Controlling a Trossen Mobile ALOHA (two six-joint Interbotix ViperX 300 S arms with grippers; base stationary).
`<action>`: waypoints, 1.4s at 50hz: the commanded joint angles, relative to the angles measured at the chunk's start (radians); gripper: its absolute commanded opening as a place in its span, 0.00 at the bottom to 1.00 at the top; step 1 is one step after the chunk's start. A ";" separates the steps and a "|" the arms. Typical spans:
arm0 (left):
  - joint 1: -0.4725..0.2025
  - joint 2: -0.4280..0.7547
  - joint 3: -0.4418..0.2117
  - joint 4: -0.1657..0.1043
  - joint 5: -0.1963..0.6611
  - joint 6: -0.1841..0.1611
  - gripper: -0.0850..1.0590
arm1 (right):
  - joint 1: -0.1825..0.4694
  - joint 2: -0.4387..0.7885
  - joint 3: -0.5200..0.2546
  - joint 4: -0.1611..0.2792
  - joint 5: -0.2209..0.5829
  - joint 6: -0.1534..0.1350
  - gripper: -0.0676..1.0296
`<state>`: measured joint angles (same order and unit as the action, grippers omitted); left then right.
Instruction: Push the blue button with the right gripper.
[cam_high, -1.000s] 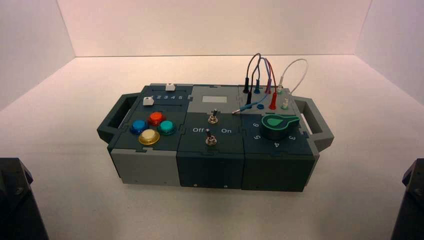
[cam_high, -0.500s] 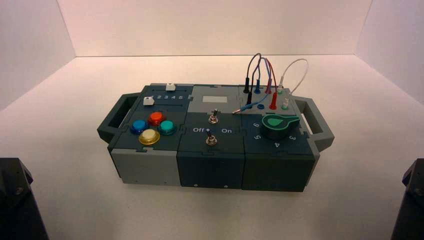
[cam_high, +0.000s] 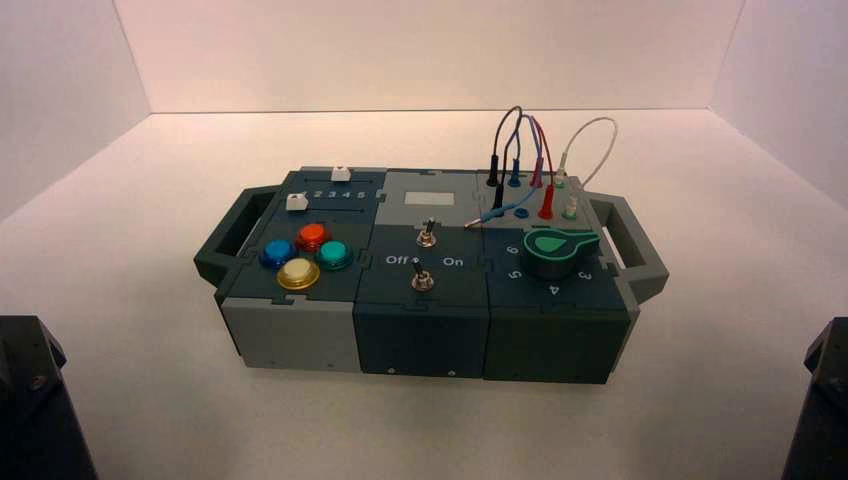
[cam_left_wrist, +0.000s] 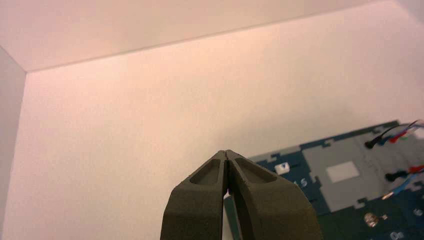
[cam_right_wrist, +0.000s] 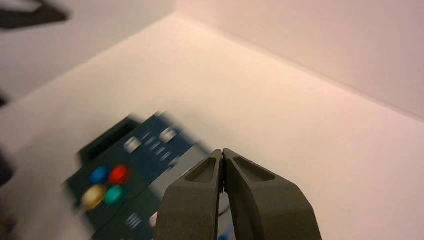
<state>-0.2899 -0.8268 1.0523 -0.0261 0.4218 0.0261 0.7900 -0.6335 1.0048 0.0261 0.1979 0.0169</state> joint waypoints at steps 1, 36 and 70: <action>-0.003 0.023 -0.040 0.003 0.011 0.012 0.05 | 0.098 0.054 -0.063 0.026 0.032 0.002 0.04; 0.021 0.057 -0.095 0.040 0.331 0.020 0.05 | 0.321 0.623 -0.399 0.100 0.179 -0.002 0.04; 0.069 0.018 -0.078 0.097 0.397 0.017 0.05 | 0.330 0.853 -0.569 0.141 0.241 -0.005 0.04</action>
<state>-0.2240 -0.8084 0.9833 0.0660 0.8237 0.0399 1.1137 0.2255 0.4679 0.1549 0.4433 0.0138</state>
